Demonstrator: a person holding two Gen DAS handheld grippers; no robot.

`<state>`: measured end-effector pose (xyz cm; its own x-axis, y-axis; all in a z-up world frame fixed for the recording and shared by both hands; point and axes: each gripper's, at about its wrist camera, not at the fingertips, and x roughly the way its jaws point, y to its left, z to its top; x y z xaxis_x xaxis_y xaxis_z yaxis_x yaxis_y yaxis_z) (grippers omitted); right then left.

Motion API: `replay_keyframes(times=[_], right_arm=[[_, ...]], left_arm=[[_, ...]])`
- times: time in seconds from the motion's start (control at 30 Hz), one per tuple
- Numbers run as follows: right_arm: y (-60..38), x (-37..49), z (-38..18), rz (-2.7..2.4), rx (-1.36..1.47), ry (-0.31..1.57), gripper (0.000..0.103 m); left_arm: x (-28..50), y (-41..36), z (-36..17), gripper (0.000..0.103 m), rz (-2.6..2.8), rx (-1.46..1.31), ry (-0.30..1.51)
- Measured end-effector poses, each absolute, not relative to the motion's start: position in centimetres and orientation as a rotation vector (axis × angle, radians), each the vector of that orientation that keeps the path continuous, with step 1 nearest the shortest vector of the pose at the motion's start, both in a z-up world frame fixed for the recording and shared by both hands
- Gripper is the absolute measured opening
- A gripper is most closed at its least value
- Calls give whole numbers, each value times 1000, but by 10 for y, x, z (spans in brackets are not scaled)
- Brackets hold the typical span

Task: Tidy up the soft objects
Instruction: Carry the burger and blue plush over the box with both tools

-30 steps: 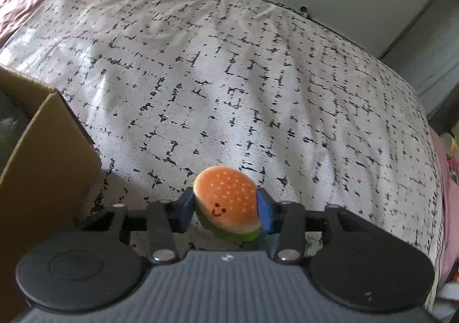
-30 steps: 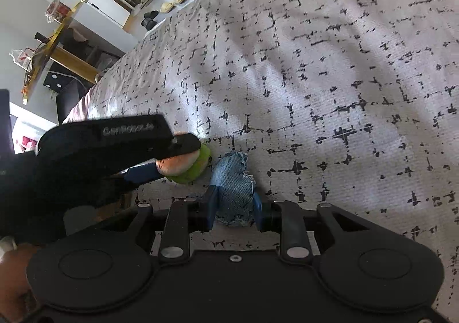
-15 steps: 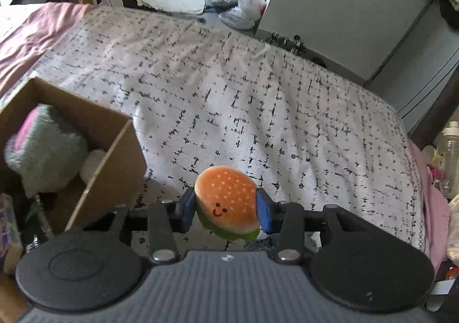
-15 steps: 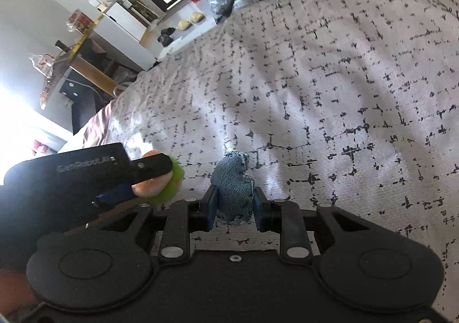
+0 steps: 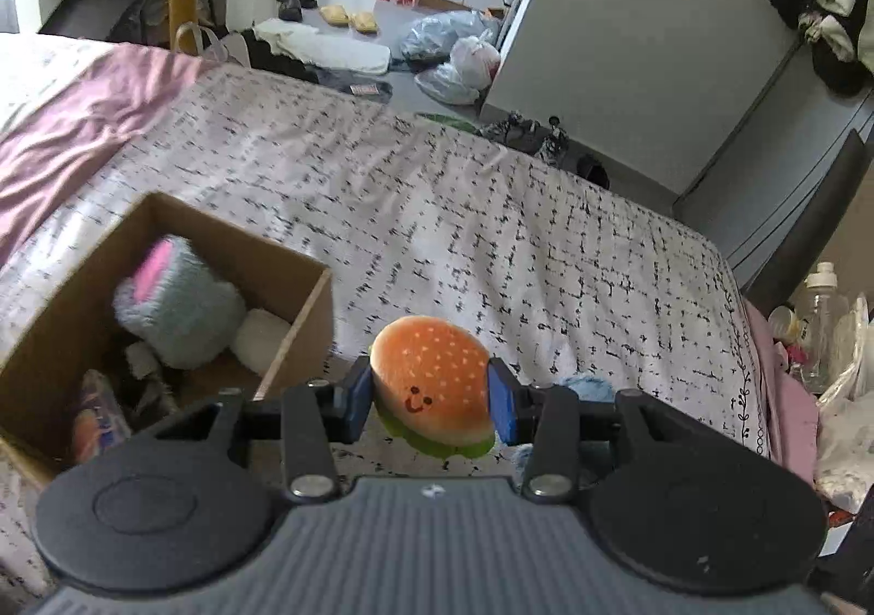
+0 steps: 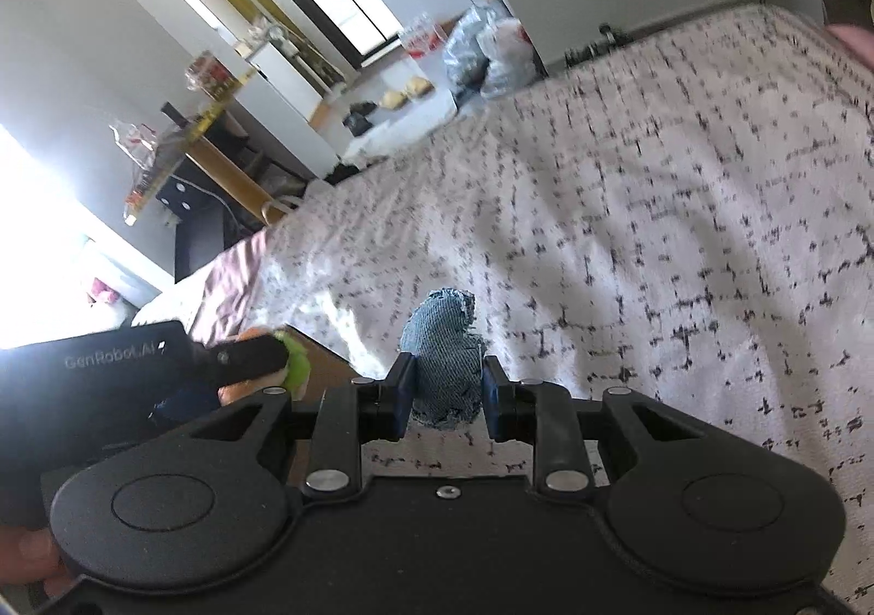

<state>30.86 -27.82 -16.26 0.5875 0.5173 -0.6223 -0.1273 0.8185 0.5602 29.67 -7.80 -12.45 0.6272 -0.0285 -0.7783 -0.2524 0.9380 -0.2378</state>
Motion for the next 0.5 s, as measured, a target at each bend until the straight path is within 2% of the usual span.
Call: replay_keyframes(times=[0.5], right_arm=[[-263, 290, -129, 447, 443, 774, 26]], left_arm=[[258, -32, -97, 43, 199, -355, 833]])
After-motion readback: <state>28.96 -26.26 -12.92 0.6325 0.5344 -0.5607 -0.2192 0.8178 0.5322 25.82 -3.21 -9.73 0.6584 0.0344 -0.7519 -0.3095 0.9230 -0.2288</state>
